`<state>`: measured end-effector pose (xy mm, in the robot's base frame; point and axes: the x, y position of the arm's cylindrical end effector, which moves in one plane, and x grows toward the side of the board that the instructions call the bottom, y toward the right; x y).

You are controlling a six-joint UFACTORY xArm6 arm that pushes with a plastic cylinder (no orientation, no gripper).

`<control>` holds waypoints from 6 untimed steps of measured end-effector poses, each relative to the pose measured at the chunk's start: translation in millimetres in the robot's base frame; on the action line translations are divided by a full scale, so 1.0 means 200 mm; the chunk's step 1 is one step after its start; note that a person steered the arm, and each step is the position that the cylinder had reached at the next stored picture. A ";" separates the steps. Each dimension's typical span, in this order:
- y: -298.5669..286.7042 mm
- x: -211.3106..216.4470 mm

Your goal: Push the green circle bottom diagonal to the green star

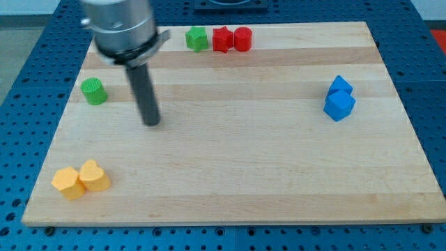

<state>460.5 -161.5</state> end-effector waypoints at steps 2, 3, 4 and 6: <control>-0.54 -0.03; -0.59 -0.16; -0.54 -0.29; -0.40 -0.56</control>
<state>349.2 -241.0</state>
